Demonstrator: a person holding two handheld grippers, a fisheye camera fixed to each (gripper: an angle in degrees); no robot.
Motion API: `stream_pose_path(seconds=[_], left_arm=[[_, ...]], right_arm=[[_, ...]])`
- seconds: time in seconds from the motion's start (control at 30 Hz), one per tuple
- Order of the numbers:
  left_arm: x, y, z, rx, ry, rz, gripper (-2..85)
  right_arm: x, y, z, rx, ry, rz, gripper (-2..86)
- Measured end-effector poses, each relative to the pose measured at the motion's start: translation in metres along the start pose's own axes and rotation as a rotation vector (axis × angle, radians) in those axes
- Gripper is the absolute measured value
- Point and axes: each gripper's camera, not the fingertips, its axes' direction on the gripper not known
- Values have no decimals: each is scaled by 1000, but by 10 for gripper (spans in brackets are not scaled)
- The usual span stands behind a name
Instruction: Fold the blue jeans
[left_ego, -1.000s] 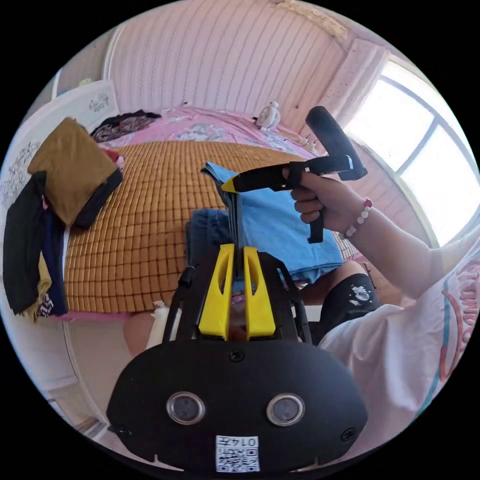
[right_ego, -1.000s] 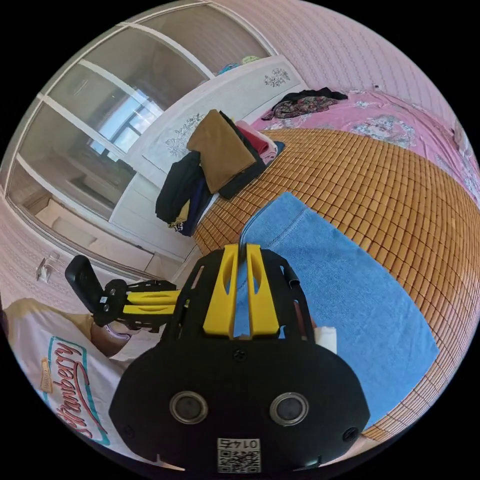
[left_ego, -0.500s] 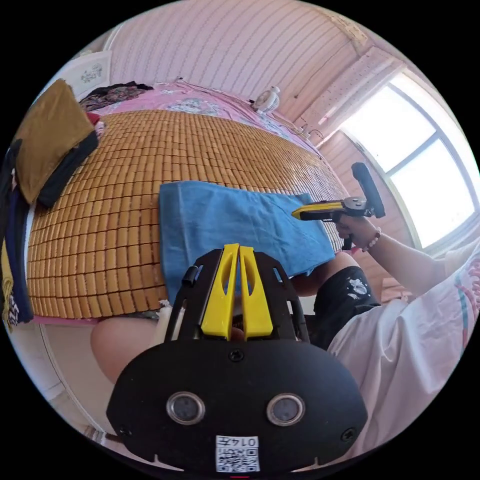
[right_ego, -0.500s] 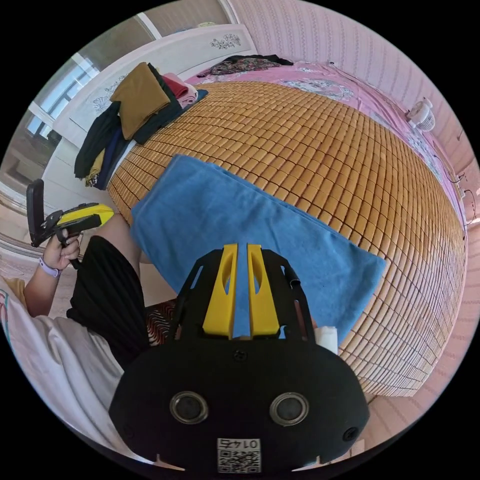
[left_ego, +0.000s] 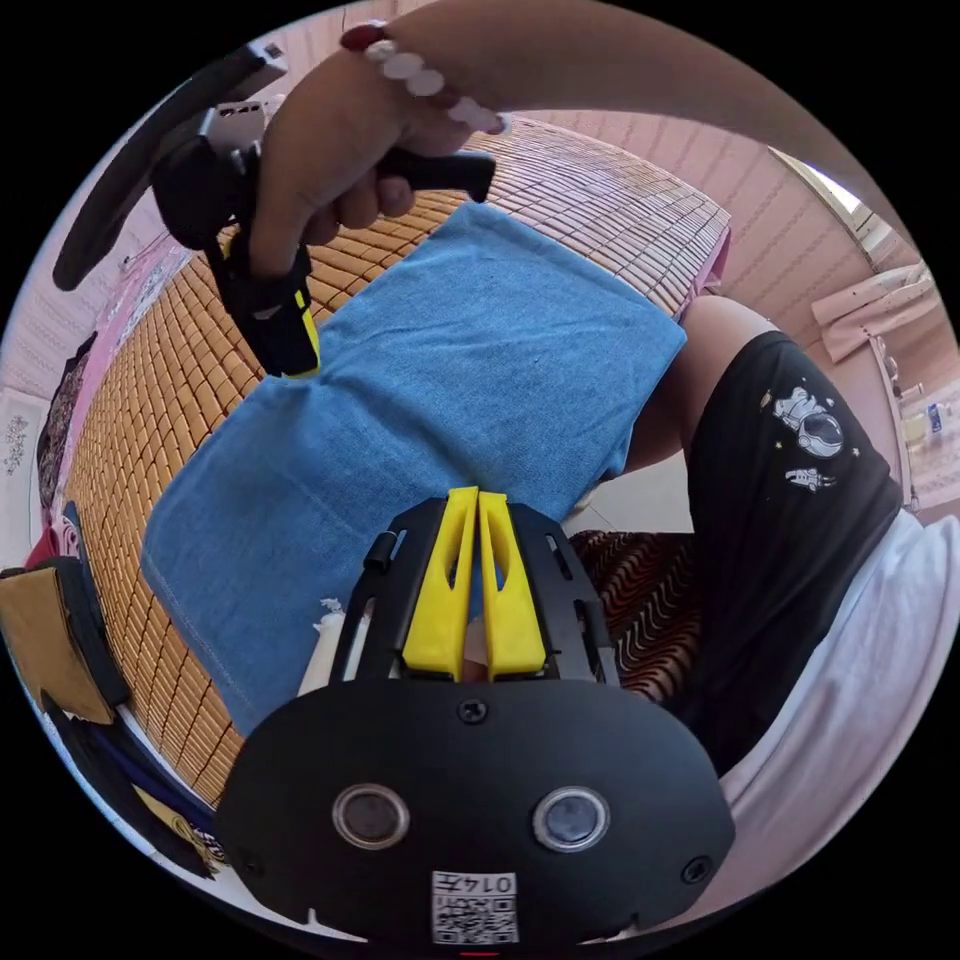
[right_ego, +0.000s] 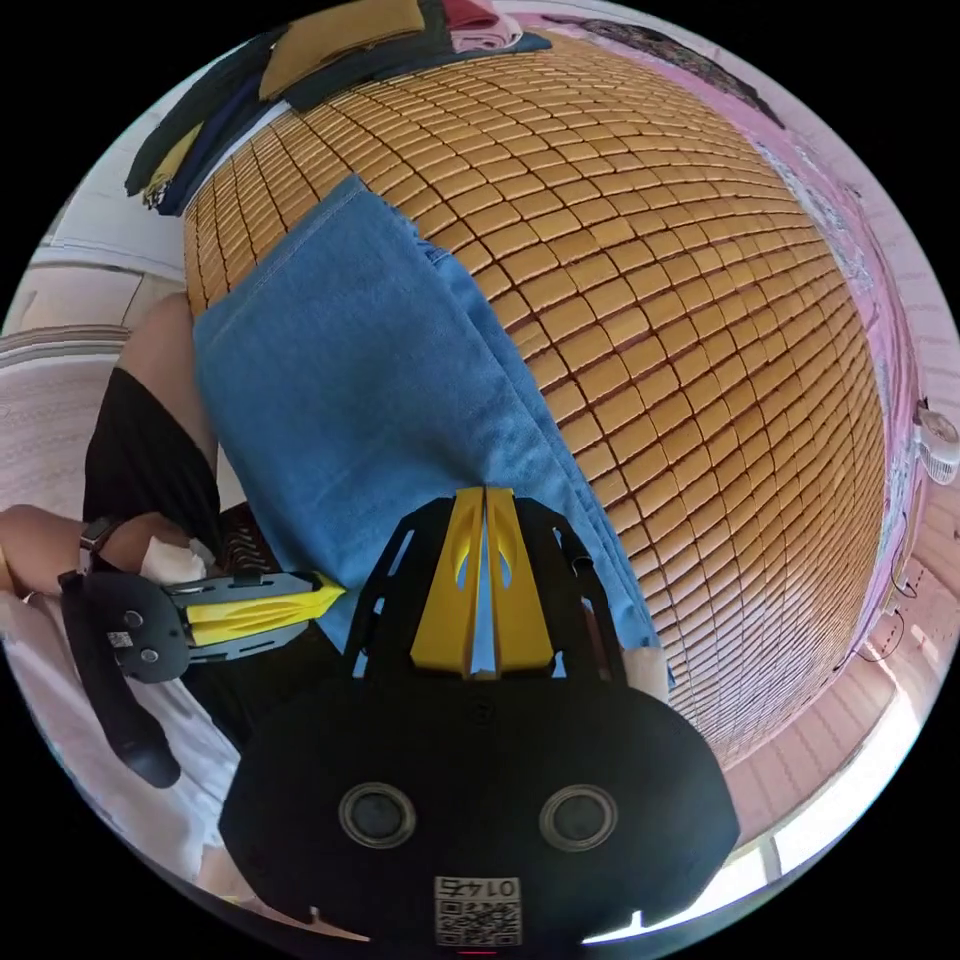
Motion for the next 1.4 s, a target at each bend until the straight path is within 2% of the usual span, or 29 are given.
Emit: stream_pose_path(seconds=[0.07,0.17,0.3,0.37,0.43,0.57,0.63,0.77,0.97,1.03,1.13,1.2,1.27,1.33,1.4], left_arm=[[4,3,11,6,11,-16,-10],[2,8,11,50,53,-50,-10],[8,8,-2,113,78,-29,-9],[18,4,-18,222,109,21,-8],[26,-5,-26,273,135,44,-5],[45,-30,-35,373,128,75,16],[55,-41,-33,379,129,113,40],[79,-61,-26,352,143,199,93],[108,-86,-13,327,140,315,145],[115,-96,-7,288,133,344,153],[115,-108,-1,246,75,287,126],[109,-111,-3,237,10,211,80],[99,-109,-8,231,47,196,38],[89,-108,-8,211,104,187,32],[80,-104,-12,215,173,170,30]], right_arm=[[11,-2,19,-47,10,2,-4],[36,19,23,27,-79,47,-3],[93,129,5,303,-332,291,4],[111,201,8,392,-405,405,12],[122,291,28,357,-389,551,38],[122,388,80,212,-437,696,66],[122,425,114,172,-549,755,72],[130,457,149,226,-713,791,67],[148,520,149,446,-828,774,24],[152,536,134,576,-885,737,18],[152,541,119,689,-945,663,16],[151,540,115,684,-916,616,18],[158,549,117,694,-911,597,23],[180,581,136,795,-997,655,36],[197,606,162,830,-1001,789,53]])
